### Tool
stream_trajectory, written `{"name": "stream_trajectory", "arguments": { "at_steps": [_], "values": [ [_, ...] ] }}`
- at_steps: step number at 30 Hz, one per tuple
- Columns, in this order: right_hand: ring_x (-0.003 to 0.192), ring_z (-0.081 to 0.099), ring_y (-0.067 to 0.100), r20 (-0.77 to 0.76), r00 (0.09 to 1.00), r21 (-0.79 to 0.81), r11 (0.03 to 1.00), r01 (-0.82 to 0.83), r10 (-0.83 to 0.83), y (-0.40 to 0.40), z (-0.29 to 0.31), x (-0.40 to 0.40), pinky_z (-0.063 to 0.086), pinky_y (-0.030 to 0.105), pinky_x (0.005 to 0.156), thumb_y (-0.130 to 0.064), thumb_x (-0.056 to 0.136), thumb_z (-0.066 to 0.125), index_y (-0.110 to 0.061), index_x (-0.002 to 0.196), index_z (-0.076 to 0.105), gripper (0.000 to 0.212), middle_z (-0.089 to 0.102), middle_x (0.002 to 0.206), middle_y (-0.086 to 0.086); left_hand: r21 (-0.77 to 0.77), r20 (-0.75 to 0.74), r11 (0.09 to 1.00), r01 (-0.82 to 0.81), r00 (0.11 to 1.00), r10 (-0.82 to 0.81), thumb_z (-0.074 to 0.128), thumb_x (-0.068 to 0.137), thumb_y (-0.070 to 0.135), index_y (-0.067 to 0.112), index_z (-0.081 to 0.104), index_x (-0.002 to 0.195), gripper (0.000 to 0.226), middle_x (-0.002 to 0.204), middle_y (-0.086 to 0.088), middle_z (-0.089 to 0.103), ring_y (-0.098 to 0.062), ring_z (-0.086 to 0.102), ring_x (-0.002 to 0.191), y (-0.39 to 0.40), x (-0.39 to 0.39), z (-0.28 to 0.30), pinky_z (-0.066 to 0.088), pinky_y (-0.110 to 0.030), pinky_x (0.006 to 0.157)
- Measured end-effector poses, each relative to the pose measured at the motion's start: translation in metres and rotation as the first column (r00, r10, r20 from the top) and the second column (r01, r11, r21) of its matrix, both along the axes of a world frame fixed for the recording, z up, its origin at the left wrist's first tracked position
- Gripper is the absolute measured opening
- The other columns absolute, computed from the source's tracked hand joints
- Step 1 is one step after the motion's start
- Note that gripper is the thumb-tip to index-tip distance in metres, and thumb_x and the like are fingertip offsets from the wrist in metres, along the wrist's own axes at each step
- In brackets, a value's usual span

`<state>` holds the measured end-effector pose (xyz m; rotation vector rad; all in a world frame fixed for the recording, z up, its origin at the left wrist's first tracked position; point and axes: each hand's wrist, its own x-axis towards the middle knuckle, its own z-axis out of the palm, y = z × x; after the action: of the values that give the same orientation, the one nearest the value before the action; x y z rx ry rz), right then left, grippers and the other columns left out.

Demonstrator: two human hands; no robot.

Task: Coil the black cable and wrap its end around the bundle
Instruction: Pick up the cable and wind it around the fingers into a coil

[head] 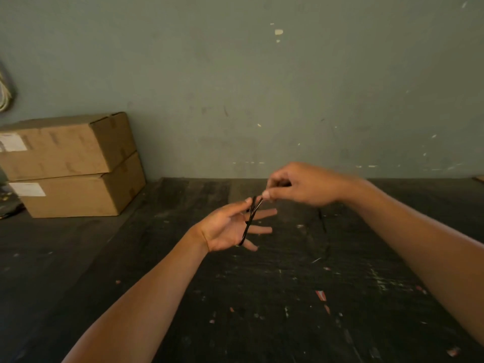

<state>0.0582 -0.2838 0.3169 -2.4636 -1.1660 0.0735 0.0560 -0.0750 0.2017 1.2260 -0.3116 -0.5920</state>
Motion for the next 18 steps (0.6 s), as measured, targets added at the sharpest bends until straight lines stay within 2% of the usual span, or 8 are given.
{"name": "stream_trajectory", "arguments": {
  "at_steps": [1,3,6,7,10,11,13,18],
  "values": [
    [0.065,0.057,0.017,0.034,0.999,0.01,1.0,0.026,-0.026,-0.001,0.006,0.006,0.044,0.035,0.062,-0.038,0.093,0.061,-0.023,0.087,0.068,0.017,0.068,0.079,0.002,0.004,-0.004,1.0,0.016,1.0,-0.016,0.051,0.093,0.046,0.034,0.052,0.142,0.05,0.151,-0.005,0.049,-0.039,0.044,0.137,-0.001,-0.002,0.001,0.037,-0.067,0.097],
    [0.067,0.059,0.009,0.053,0.997,0.062,0.997,0.047,-0.05,-0.004,0.015,0.017,0.044,0.029,0.063,-0.036,0.091,0.064,-0.027,0.083,0.067,0.012,0.066,0.075,-0.009,0.0,-0.01,0.999,0.053,0.999,-0.053,0.054,0.093,0.045,0.034,0.056,0.138,0.046,0.152,-0.006,0.047,-0.04,0.042,0.138,-0.003,-0.004,0.001,0.041,-0.06,0.092],
    [0.068,0.058,-0.007,0.088,0.994,0.113,0.992,0.061,-0.071,-0.006,0.017,0.031,0.039,0.012,0.062,-0.032,0.089,0.068,-0.029,0.082,0.068,0.008,0.063,0.074,-0.019,-0.031,-0.011,0.994,0.105,0.994,-0.105,0.059,0.092,0.045,0.033,0.055,0.139,0.049,0.153,-0.007,0.045,-0.04,0.041,0.139,-0.007,-0.007,0.003,0.04,-0.061,0.096],
    [0.07,0.058,-0.009,0.089,0.993,0.134,0.989,0.067,-0.079,-0.007,0.015,0.035,0.04,0.011,0.064,-0.031,0.089,0.068,-0.031,0.082,0.068,0.007,0.064,0.076,-0.02,-0.038,-0.007,0.992,0.12,0.993,-0.121,0.058,0.093,0.045,0.033,0.053,0.14,0.05,0.154,-0.007,0.044,-0.04,0.04,0.14,-0.009,-0.008,0.005,0.038,-0.063,0.099],
    [0.083,0.063,0.002,0.044,0.993,0.208,0.974,0.094,-0.105,-0.011,0.002,0.046,0.047,0.027,0.077,-0.028,0.09,0.066,-0.036,0.081,0.067,0.012,0.067,0.083,-0.017,-0.065,0.03,0.985,0.16,0.987,-0.159,0.055,0.094,0.045,0.034,0.052,0.141,0.048,0.155,-0.007,0.043,-0.041,0.039,0.14,-0.01,-0.011,0.01,0.023,-0.075,0.107],
    [0.084,0.063,0.001,0.008,0.994,0.241,0.965,0.104,-0.109,-0.013,-0.004,0.049,0.047,0.028,0.078,-0.027,0.091,0.066,-0.036,0.081,0.066,0.013,0.068,0.084,-0.016,-0.07,0.038,0.983,0.171,0.985,-0.169,0.055,0.094,0.044,0.034,0.053,0.141,0.048,0.155,-0.008,0.042,-0.042,0.039,0.14,-0.01,-0.011,0.011,0.018,-0.077,0.107],
    [0.077,0.061,-0.008,-0.052,0.992,0.294,0.947,0.126,-0.116,-0.015,-0.018,0.053,0.044,0.026,0.074,-0.026,0.091,0.065,-0.035,0.082,0.066,0.013,0.068,0.082,-0.015,-0.071,0.037,0.977,0.202,0.979,-0.199,0.058,0.093,0.043,0.033,0.055,0.138,0.046,0.156,-0.009,0.04,-0.043,0.037,0.141,-0.01,-0.013,0.014,0.016,-0.077,0.107],
    [0.069,0.06,-0.007,-0.207,0.969,0.328,0.923,0.2,-0.137,-0.02,-0.054,0.053,0.042,0.018,0.066,-0.032,0.093,0.059,-0.028,0.09,0.069,0.011,0.068,0.079,-0.013,-0.083,0.055,0.957,0.278,0.96,-0.274,0.062,0.091,0.044,0.031,0.051,0.142,0.053,0.159,-0.012,0.034,-0.045,0.032,0.143,-0.016,-0.019,0.021,0.026,-0.066,0.106]
  ]
}}
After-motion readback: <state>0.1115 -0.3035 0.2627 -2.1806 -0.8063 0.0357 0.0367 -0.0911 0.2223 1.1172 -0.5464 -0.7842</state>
